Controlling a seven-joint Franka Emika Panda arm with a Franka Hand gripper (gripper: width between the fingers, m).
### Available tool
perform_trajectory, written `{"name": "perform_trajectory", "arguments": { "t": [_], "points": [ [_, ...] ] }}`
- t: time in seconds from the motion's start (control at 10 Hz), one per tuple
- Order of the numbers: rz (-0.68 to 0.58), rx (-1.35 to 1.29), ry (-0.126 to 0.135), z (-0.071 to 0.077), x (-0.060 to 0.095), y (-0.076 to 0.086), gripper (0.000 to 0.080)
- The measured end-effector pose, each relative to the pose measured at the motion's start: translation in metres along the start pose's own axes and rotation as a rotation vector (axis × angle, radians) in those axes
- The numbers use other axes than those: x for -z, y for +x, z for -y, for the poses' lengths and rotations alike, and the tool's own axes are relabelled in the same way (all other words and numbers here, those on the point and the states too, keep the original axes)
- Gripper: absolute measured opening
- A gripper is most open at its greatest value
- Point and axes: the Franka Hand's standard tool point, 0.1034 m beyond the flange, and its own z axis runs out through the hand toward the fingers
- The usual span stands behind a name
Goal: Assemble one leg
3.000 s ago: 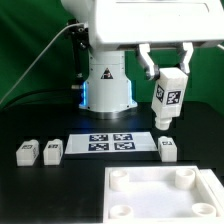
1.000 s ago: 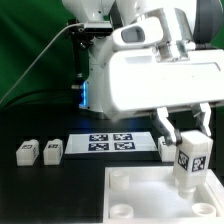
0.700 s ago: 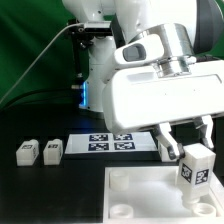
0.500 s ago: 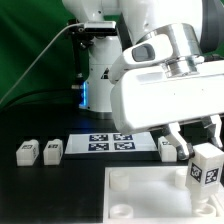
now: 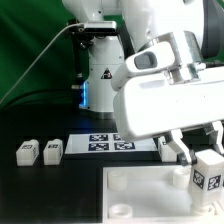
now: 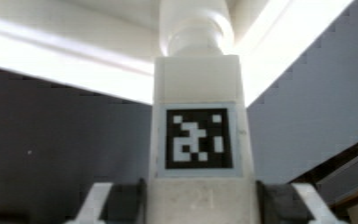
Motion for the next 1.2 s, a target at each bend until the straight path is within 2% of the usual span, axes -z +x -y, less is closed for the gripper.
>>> {"name": "perform_trajectory", "arguments": {
  "t": [0.4, 0.6, 1.0, 1.1, 1.2],
  "points": [
    [-0.075, -0.006, -0.023, 0.000, -0.003, 0.003, 0.0294],
    [-0.046, -0.008, -0.015, 0.000, -0.003, -0.007, 0.0294],
    [-0.028, -0.008, -0.009, -0.001, -0.004, -0.008, 0.0303],
    [-0.028, -0.008, -0.009, -0.001, -0.004, -0.008, 0.0498],
    [-0.028, -0.009, -0.009, -0.001, -0.004, -0.008, 0.0498]
  ]
}}
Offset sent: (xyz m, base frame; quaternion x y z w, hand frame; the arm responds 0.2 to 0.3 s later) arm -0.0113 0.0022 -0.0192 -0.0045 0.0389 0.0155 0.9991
